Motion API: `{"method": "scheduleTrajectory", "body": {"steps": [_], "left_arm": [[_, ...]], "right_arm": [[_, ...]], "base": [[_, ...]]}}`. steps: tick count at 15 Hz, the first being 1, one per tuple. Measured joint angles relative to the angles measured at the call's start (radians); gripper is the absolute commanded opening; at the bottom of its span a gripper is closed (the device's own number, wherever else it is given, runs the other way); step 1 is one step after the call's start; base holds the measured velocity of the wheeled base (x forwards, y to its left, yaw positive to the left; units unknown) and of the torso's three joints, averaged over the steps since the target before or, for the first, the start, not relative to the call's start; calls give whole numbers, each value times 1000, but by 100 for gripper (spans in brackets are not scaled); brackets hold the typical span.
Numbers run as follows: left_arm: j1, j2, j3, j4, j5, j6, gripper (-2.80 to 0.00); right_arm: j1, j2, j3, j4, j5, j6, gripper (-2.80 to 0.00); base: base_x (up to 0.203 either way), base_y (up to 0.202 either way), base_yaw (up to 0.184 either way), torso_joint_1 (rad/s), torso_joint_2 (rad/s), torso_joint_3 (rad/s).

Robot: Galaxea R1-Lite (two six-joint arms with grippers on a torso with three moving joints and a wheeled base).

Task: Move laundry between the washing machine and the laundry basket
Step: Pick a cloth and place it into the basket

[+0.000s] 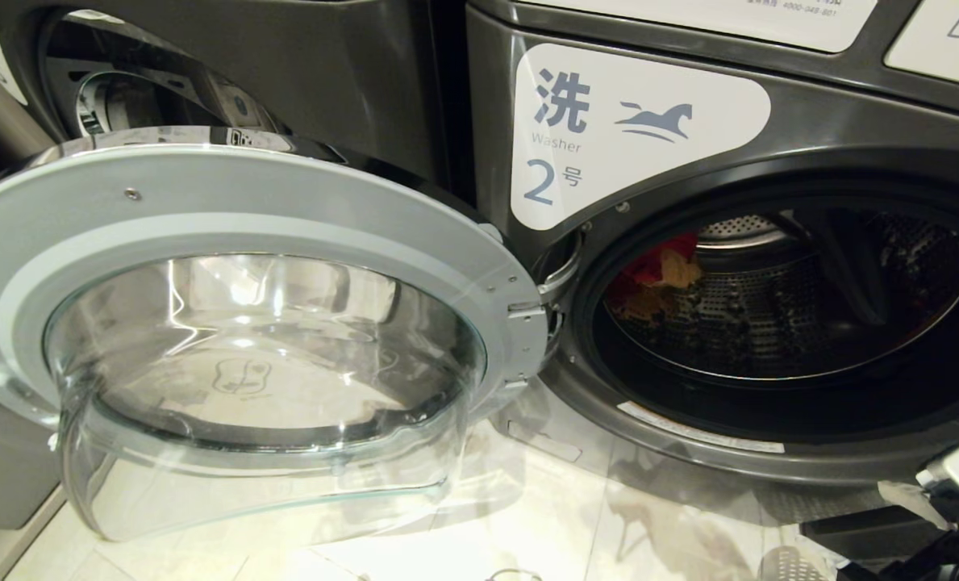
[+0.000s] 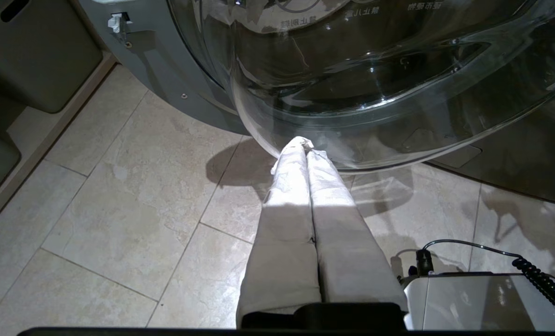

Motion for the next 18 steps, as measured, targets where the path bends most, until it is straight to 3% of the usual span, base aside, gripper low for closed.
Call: {"method": "scheduleTrajectory", "body": {"steps": [8,14,18], "left_arm": [[0,0,0,0,0,0,-280],[0,0,0,0,0,0,-280],[0,0,0,0,0,0,-280]], "right_arm": [[3,-119,17,58,33,3,0],[3,-203,148,-59,41,-15,0],[5,-252,164,-26,58,-42,0]], "base": [[0,0,0,0,0,0],[0,0,0,0,0,0],[0,0,0,0,0,0]]}}
